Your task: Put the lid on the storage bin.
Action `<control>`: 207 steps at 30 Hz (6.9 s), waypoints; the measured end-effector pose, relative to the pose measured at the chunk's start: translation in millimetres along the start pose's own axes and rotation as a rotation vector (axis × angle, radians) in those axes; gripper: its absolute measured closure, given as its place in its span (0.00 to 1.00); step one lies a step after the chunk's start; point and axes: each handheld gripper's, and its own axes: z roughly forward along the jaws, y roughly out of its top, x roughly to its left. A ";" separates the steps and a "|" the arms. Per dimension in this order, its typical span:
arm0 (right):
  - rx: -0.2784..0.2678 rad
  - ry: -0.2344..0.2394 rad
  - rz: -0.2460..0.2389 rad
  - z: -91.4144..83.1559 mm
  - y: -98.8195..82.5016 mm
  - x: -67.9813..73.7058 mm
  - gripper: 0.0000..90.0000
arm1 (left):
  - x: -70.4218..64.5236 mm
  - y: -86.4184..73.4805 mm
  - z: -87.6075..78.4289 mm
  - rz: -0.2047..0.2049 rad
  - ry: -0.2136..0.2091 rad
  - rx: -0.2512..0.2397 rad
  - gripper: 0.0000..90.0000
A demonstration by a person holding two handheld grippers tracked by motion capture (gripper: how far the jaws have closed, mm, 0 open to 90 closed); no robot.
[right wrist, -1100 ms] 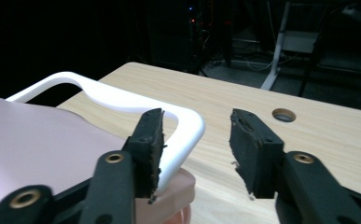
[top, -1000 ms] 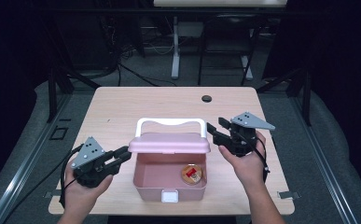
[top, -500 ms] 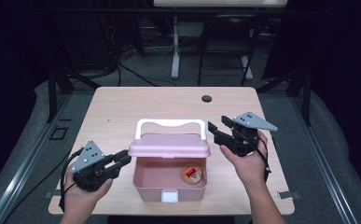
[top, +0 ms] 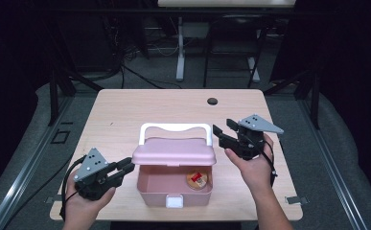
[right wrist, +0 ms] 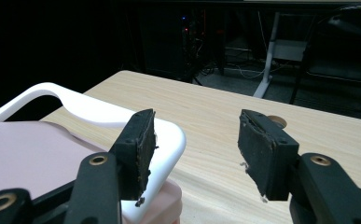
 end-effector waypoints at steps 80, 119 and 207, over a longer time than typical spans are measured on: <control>-0.004 -0.005 0.008 0.7 -0.4 -2.0 0.51 | -12.4 -50.6 3.1 -0.046 -0.040 0.067 0.88; -0.008 -0.006 0.008 -0.3 -0.5 -3.1 0.51 | -13.0 -58.5 -1.3 -0.042 -0.022 0.071 0.90; 0.007 -0.029 0.030 -6.1 -5.0 -12.1 0.52 | 81.4 -16.9 57.2 -0.210 0.065 0.060 0.55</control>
